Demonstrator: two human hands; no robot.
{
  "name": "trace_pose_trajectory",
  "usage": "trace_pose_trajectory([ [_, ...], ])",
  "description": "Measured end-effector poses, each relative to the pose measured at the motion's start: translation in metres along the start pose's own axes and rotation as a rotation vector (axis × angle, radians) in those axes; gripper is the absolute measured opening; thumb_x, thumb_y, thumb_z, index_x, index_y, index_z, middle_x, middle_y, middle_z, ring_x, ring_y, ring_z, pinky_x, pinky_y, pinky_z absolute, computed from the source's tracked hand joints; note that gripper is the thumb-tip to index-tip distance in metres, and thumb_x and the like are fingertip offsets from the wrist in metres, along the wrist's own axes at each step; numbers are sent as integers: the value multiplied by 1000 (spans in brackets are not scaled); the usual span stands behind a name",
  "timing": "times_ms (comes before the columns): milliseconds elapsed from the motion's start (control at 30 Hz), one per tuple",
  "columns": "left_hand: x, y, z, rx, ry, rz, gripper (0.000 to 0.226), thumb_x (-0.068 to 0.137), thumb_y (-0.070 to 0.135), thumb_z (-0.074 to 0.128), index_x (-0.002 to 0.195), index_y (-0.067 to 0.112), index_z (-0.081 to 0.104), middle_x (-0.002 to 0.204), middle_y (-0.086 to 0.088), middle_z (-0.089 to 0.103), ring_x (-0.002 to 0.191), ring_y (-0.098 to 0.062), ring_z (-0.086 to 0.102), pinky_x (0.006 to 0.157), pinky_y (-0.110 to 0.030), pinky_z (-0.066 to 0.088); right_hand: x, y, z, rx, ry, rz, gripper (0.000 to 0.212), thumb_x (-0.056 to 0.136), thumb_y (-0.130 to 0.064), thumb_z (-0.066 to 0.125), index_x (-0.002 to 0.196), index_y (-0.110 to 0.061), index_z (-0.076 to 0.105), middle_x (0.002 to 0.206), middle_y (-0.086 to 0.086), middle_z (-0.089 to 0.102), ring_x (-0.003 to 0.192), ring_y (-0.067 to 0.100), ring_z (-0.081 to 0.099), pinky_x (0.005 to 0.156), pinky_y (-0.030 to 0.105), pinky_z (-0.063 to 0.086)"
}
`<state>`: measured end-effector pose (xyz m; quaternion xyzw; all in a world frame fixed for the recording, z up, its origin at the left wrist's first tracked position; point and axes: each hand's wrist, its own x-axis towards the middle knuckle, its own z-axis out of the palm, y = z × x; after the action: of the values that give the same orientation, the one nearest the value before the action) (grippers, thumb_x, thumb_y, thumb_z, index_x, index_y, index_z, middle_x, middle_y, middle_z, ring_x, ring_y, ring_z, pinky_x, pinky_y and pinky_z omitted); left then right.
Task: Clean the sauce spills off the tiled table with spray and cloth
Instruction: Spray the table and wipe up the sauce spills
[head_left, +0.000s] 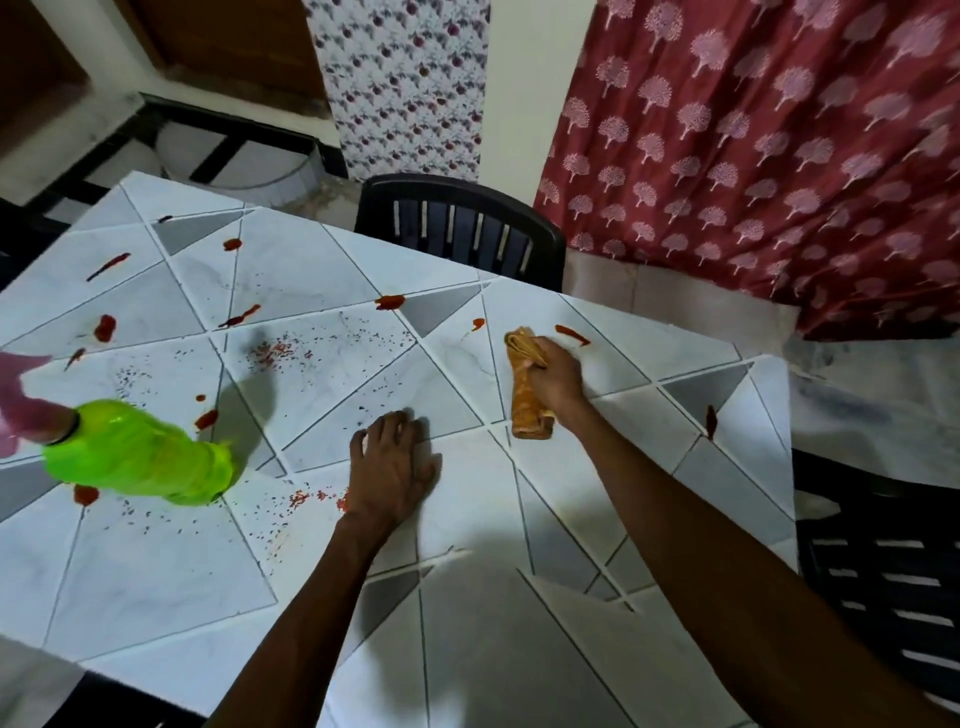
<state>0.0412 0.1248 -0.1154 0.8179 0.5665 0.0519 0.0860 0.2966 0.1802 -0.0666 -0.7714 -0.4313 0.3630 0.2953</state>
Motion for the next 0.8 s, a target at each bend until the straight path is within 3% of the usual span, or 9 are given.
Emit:
trace_pose_trajectory([
  [100, -5, -17, -5, -8, 5, -64, 58, 85, 57, 52, 128, 18, 54, 134, -8, 54, 122, -30, 51, 97, -49, 38, -7, -32, 44, 17, -145, -23, 46, 97, 2, 53, 141, -9, 55, 137, 10, 58, 128, 24, 53, 91, 11, 34],
  [167, -12, -37, -12, -41, 5, -127, 63, 84, 60, 45, 129, 16, 53, 135, -9, 53, 122, -31, 51, 97, -49, 39, -16, -48, 77, 15, -224, -69, 50, 96, 3, 53, 144, -11, 53, 140, 11, 57, 129, 27, 53, 98, 19, 40],
  [367, -35, -88, -23, -95, 15, -233, 71, 84, 63, 37, 132, 13, 52, 136, -8, 52, 123, -31, 50, 96, -48, 42, -47, -65, 122, -72, -400, -200, 54, 94, 8, 52, 142, -15, 55, 138, 11, 58, 126, 27, 54, 97, 28, 45],
  [433, -41, -96, -22, -105, 6, -251, 70, 87, 64, 34, 132, 14, 52, 137, -7, 52, 124, -30, 51, 97, -47, 42, -49, -65, 116, -101, -343, -248, 55, 90, 11, 51, 139, -15, 59, 135, 11, 61, 124, 28, 57, 98, 26, 44],
  [533, -46, -103, -19, -90, 1, -243, 62, 90, 60, 40, 132, 16, 52, 139, -3, 51, 124, -27, 53, 98, -43, 41, -42, -70, 92, -165, -126, -319, 53, 86, 8, 50, 132, -15, 64, 131, 9, 65, 120, 27, 60, 93, 20, 41],
  [667, -49, -104, -21, -102, 13, -198, 60, 91, 50, 35, 131, 9, 55, 137, -8, 55, 122, -29, 55, 95, -44, 45, -4, -71, 65, -285, 192, -330, 25, 97, -22, 55, 117, -14, 67, 111, 11, 69, 103, 32, 66, 85, 38, 51],
  [733, -50, -105, -23, -105, 2, -176, 62, 89, 45, 32, 131, 6, 56, 136, -11, 56, 121, -32, 56, 93, -45, 47, 19, -70, 64, -336, 281, -261, 26, 99, -24, 59, 121, -13, 65, 113, 12, 68, 103, 32, 66, 86, 40, 52],
  [800, -51, -109, -23, -85, 1, -156, 59, 88, 41, 34, 129, 5, 58, 134, -13, 58, 118, -32, 60, 89, -44, 50, 37, -71, 69, -417, 266, -196, 33, 100, -24, 59, 130, -12, 61, 122, 15, 65, 112, 34, 63, 94, 44, 51],
])
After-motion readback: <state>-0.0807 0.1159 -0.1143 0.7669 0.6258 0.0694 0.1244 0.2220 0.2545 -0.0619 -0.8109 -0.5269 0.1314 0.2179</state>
